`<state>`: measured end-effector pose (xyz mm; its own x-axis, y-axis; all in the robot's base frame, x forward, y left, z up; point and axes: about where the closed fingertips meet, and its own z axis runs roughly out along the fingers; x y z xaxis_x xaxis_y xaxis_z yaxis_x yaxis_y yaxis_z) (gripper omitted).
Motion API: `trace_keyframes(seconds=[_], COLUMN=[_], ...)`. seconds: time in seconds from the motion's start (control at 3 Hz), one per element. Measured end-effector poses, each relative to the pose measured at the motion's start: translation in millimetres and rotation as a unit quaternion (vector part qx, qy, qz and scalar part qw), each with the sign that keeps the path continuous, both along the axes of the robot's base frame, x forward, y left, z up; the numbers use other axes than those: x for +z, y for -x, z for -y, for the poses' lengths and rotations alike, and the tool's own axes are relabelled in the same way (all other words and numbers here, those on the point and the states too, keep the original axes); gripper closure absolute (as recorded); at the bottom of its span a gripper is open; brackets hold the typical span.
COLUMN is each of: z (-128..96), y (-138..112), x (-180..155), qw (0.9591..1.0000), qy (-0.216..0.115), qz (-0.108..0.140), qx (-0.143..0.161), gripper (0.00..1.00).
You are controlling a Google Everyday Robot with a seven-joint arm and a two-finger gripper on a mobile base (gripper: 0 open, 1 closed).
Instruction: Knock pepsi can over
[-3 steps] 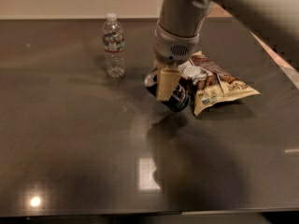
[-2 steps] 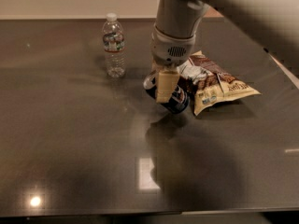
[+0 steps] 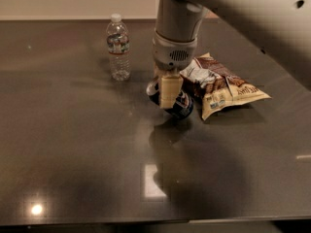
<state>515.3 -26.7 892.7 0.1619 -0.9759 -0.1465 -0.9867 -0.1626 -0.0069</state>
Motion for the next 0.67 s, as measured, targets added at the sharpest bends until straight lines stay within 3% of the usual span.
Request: trace_keyframes(seconds=[0.33,0.67], z=[-2.0,-4.4], y=[0.7,5.3], x=[-4.3,-11.1], qw=[1.0,0.9998], qy=[0.0,-0.004], qz=[-0.006,-0.017], qx=[0.004,0.007], gripper=[0.12,0.0])
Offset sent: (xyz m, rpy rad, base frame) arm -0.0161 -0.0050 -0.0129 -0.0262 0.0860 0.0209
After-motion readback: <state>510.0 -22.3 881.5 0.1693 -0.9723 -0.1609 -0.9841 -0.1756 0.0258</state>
